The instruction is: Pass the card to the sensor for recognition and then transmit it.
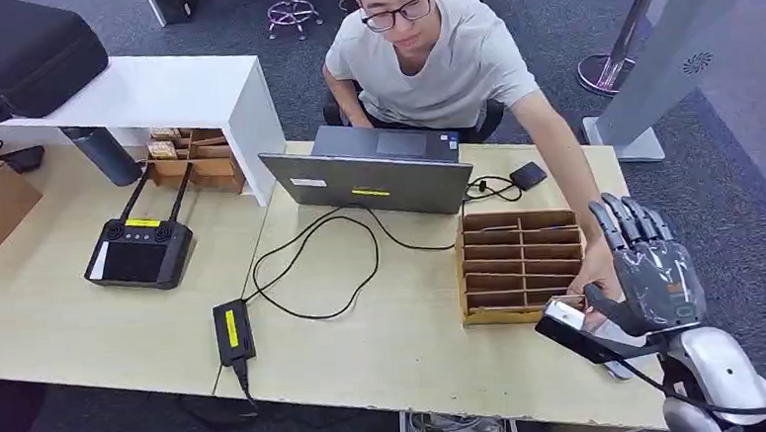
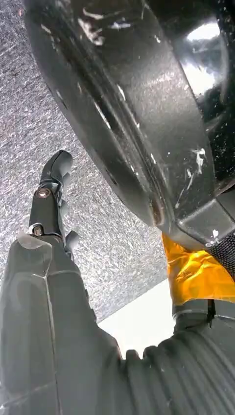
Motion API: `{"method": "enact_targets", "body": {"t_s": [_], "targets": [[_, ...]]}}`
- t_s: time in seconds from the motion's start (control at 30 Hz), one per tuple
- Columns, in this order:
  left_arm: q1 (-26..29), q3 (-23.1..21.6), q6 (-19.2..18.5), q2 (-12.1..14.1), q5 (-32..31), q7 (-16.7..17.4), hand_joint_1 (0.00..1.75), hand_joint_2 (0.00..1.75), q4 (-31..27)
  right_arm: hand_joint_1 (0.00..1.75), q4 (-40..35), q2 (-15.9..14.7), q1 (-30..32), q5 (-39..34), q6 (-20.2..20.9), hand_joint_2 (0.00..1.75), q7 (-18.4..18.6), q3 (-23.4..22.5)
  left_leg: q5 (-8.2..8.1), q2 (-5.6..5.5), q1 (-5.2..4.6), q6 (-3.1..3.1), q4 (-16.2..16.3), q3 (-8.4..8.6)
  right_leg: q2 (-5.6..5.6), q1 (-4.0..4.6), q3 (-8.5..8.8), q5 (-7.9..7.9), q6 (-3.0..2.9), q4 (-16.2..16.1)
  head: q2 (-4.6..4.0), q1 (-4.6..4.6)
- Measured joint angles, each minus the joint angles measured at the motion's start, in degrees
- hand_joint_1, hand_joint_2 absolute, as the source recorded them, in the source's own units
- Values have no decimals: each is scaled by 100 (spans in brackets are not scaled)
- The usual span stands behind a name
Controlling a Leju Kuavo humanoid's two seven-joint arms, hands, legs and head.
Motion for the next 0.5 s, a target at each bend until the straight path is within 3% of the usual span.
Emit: {"method": "enact_targets", "body": {"t_s": [0.5], "targets": [[-3, 0, 0, 0, -9, 9, 0, 175, 0, 0, 9, -70, -25, -20, 2, 175, 0, 24, 0, 0, 0, 0, 0, 0, 0, 0, 0, 0, 0, 0, -2, 0]]}}
